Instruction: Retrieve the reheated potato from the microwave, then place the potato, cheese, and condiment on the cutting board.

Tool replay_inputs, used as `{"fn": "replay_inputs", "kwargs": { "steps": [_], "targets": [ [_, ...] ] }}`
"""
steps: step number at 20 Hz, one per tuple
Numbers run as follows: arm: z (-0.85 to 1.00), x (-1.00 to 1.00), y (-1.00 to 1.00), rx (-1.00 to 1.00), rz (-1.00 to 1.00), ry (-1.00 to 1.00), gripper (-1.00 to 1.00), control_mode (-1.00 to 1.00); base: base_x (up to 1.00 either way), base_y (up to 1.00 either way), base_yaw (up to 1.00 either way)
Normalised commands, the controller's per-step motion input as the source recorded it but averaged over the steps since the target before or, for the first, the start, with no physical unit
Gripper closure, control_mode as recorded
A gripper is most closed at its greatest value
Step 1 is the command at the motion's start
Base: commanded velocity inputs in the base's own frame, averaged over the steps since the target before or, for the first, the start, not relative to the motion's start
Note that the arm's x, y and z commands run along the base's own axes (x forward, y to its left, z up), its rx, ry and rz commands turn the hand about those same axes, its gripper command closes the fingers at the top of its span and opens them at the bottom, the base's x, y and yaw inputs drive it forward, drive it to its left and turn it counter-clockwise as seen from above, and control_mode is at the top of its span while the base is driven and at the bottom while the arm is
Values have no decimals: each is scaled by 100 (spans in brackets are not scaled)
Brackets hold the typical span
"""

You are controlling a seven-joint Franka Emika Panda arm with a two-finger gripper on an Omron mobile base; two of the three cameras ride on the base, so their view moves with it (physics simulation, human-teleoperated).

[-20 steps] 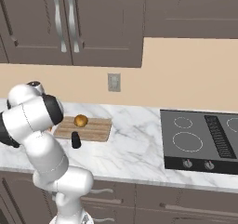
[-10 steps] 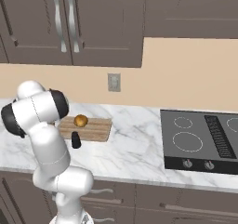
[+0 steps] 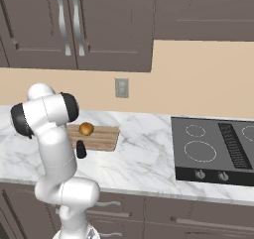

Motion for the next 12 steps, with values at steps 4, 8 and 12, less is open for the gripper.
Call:
{"fn": "replay_inputs", "kwargs": {
  "steps": [4, 8, 12],
  "targets": [
    [-27, 7, 20, -1, 0, 0, 100, -100, 0, 0, 0],
    [-16, 0, 19, -1, 0, 0, 100, -100, 0, 0, 0],
    [0, -20, 1, 0, -1, -1, 100, -100, 0, 0, 0]
  ]
}}
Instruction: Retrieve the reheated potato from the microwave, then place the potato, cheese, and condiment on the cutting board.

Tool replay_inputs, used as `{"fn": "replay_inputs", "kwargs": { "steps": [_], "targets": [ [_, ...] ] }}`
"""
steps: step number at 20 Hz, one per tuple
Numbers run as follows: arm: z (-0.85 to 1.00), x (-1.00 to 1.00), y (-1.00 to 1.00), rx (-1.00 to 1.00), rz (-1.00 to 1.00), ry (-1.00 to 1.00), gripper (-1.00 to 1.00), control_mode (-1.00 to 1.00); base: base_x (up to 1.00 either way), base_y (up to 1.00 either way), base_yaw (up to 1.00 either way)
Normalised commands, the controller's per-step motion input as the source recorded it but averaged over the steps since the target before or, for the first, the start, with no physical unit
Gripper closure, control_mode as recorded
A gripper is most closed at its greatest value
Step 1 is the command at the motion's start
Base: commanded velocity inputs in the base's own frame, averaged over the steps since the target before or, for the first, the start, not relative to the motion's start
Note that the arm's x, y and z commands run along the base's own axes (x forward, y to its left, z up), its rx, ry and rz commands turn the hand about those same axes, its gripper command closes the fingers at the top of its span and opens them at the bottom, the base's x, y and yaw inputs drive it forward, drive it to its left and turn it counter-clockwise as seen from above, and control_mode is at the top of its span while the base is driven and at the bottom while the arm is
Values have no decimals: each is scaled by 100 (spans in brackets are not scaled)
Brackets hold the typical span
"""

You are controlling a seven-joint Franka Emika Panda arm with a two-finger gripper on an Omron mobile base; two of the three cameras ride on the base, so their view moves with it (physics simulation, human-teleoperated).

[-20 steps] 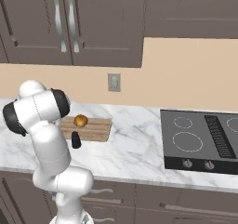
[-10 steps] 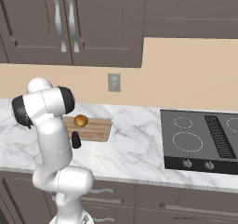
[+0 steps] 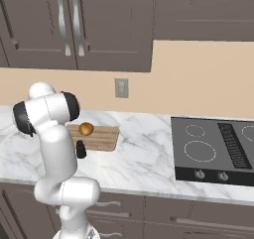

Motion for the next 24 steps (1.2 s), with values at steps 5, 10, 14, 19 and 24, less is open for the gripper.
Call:
{"fn": "replay_inputs", "kwargs": {
  "steps": [5, 10, 14, 19, 24],
  "targets": [
    [41, -52, -14, 0, -10, -7, 100, -100, 0, 0, 0],
    [55, -10, -30, 0, -16, -6, 100, -100, 0, 0, 0],
    [22, 0, -43, 0, -19, 0, 100, -100, 0, 0, 0],
    [2, 0, -44, 0, -18, 0, 100, -100, 0, 0, 0],
    [0, 5, -37, 0, -15, 0, 100, -100, 0, 0, 0]
  ]
}}
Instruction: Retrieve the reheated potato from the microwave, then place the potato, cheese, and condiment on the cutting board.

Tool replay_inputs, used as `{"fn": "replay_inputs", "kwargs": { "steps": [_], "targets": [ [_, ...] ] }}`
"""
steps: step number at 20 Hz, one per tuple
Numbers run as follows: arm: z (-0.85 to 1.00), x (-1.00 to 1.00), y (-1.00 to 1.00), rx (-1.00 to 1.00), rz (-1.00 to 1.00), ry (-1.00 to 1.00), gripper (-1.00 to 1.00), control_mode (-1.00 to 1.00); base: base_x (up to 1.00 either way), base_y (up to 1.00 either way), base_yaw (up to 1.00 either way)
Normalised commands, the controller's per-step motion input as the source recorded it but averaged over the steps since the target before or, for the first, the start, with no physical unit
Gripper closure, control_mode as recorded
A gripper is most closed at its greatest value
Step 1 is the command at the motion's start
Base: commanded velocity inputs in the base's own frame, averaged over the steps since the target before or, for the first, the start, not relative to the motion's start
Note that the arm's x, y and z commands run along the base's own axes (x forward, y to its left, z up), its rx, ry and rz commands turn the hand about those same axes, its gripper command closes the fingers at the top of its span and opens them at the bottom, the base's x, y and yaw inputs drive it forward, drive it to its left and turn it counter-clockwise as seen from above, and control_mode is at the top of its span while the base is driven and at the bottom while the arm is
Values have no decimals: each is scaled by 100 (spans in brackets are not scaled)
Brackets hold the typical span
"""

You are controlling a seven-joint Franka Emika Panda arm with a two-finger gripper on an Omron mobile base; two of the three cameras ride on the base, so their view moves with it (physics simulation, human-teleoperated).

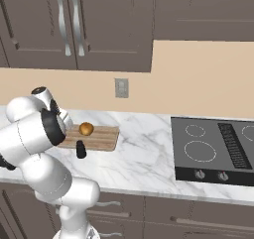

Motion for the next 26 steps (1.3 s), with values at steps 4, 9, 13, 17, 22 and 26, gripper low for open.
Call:
{"fn": "replay_inputs", "kwargs": {
  "steps": [4, 9, 13, 17, 22, 26],
  "targets": [
    [0, 14, -35, 0, -11, 0, 100, -100, 0, 0, 0],
    [-5, 5, -16, 0, -6, 2, 100, -100, 0, 0, 0],
    [-16, 0, 0, 0, -2, 2, 100, -100, 0, 0, 0],
    [-18, 2, 0, 0, 0, 3, 100, -100, 0, 0, 0],
    [-23, 5, 0, 0, 0, 4, 100, -100, 0, 0, 0],
    [-22, 2, 0, 0, 0, 1, -100, -100, 0, 0, 0]
  ]
}}
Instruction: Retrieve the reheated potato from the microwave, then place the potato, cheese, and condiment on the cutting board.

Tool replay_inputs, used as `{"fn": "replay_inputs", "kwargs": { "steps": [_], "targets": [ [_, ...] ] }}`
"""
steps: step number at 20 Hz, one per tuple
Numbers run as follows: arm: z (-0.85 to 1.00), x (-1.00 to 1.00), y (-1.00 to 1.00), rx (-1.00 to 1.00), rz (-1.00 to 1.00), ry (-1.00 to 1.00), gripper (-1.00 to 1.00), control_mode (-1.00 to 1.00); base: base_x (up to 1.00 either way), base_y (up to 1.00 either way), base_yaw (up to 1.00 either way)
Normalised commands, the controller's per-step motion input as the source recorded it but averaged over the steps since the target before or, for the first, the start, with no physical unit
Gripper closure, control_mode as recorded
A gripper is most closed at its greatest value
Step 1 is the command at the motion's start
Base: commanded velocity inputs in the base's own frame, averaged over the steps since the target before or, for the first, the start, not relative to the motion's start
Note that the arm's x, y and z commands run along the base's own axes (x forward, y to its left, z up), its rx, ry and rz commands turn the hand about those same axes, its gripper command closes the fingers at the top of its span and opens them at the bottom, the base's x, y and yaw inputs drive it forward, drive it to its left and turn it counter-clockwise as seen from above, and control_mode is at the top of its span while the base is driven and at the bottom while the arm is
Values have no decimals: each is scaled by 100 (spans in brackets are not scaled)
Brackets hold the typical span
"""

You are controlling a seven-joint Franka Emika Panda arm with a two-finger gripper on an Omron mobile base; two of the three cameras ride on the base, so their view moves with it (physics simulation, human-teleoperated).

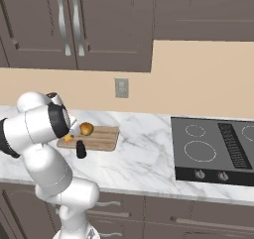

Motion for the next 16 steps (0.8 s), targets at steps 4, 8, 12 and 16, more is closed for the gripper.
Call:
{"fn": "replay_inputs", "kwargs": {
  "steps": [4, 8, 12, 16],
  "targets": [
    [-5, 0, 0, 0, 0, 0, -100, -100, 0, 0, 0],
    [0, 0, 0, 0, 0, 0, -100, -100, 0, 0, 0],
    [0, 21, 0, 0, 0, 0, -100, -100, 0, 0, 0],
    [3, 9, 0, 0, 0, 0, -100, -100, 0, 0, 0]
  ]
}}
